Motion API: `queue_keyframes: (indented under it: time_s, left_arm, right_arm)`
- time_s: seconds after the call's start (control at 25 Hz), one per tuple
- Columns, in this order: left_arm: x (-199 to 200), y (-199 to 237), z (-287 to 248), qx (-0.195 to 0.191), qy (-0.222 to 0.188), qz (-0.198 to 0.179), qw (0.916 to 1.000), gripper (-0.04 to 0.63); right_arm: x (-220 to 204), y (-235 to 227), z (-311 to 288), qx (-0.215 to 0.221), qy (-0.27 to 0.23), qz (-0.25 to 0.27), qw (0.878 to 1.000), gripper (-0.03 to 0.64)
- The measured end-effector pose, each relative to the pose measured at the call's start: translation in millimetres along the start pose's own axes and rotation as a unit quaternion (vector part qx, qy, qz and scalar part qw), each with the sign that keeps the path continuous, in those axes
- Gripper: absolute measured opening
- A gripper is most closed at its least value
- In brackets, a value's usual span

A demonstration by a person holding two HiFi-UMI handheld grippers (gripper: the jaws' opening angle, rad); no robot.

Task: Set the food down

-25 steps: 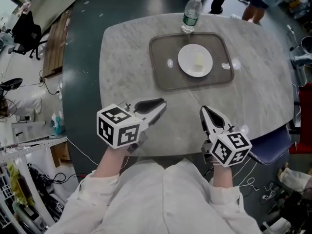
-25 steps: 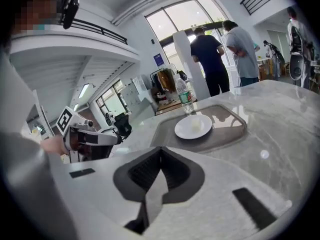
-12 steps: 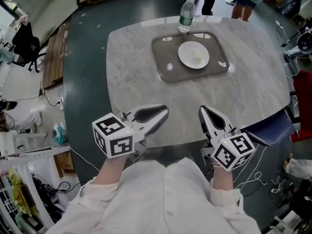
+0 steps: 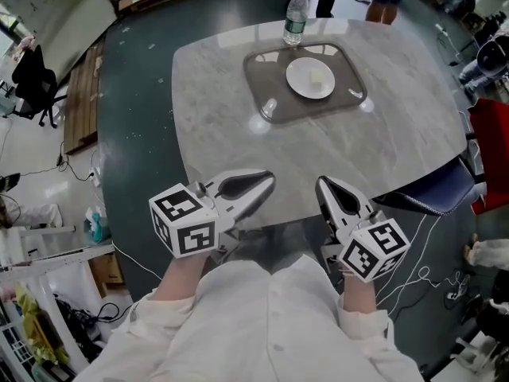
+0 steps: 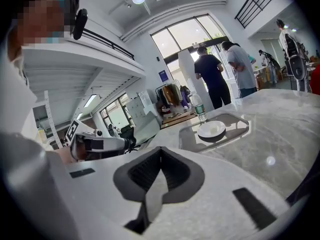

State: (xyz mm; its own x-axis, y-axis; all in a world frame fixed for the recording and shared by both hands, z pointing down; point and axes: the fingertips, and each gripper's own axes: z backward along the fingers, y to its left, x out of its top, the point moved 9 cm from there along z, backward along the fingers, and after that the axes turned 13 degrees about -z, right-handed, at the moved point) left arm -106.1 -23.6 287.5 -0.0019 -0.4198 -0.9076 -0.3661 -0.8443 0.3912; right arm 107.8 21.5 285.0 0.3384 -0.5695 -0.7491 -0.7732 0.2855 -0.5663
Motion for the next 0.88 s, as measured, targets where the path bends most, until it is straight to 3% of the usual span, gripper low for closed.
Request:
queue_keyframes:
  time_s: [0.48, 0.88]
  left_arm:
    - [-8, -25, -21, 0.014, -0.01, 0.029, 0.9994, 0.031]
    - [1, -44, -36, 0.025, -0.009, -0.002, 0.9996, 0.031]
  right_arm:
    - [0, -1, 8, 0.042, 0.027, 0.019, 0.999, 0.003]
    - [14, -3, 13, 0.056, 0.015, 0.042, 0.997, 0.003]
